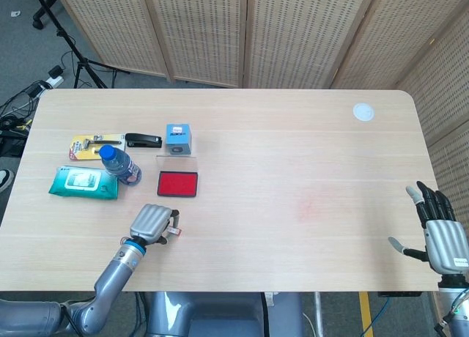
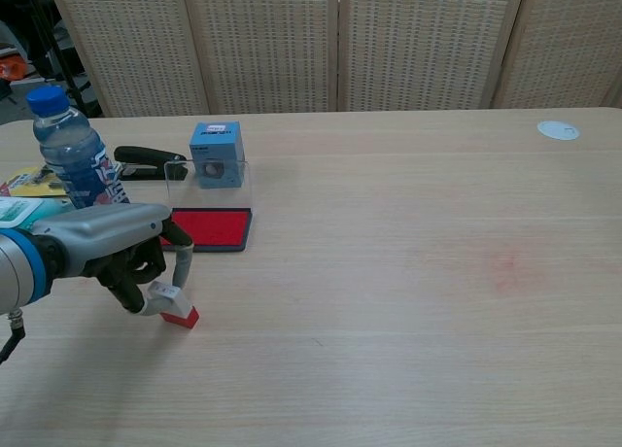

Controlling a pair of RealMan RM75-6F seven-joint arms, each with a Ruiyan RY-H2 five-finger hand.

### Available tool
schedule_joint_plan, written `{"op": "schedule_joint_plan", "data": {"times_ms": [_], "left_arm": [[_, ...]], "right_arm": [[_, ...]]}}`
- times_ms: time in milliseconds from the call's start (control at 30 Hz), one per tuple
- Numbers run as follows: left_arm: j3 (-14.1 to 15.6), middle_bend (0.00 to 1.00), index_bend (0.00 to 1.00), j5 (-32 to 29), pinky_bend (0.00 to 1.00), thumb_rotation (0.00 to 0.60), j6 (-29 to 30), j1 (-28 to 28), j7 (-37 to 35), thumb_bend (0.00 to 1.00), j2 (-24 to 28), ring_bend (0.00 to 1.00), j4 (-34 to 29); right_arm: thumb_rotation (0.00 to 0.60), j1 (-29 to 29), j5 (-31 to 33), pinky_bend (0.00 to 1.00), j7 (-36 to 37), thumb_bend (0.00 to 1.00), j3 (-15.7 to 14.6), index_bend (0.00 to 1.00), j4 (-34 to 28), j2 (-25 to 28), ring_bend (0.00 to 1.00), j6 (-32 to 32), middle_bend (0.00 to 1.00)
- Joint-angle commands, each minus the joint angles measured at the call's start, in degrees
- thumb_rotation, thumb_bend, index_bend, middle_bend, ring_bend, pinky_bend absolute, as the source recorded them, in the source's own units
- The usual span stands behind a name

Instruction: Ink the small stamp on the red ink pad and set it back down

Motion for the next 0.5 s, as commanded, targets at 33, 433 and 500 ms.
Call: {"op": "schedule_joint_plan", "data": {"times_ms": [33, 433, 500], "left_arm": [[-0.09, 0.96, 0.62, 0.14, 0.84, 0.600, 0.06, -0.07, -0.16, 0.33, 0.14, 0.93, -0.11], [-6.54, 0.96, 0.62, -5.99, 0.84, 0.600, -2.05, -4.88, 1.35, 0.34, 7.15, 0.93, -6.97], [-8.25, 0.96, 0.62, -9.41, 0.84, 0.600, -3.24, -7.07, 2.59, 0.34, 8.73, 0.93, -8.44]], "right_arm": [[0.600, 0.01, 0.00, 0.00, 0.00, 0.00, 0.02, 0.00, 0.01, 0.01, 0.00, 0.01, 0.00], [0.600, 0.22, 0.32, 0.00, 0.04, 0.00, 0.13, 0.00, 0.22, -0.11, 0.00, -0.45, 0.00], [0.600, 0.32, 0.64, 0.00, 0.00, 0.00, 0.27, 0.00, 0.30, -0.16, 0.00, -0.70, 0.00]]}}
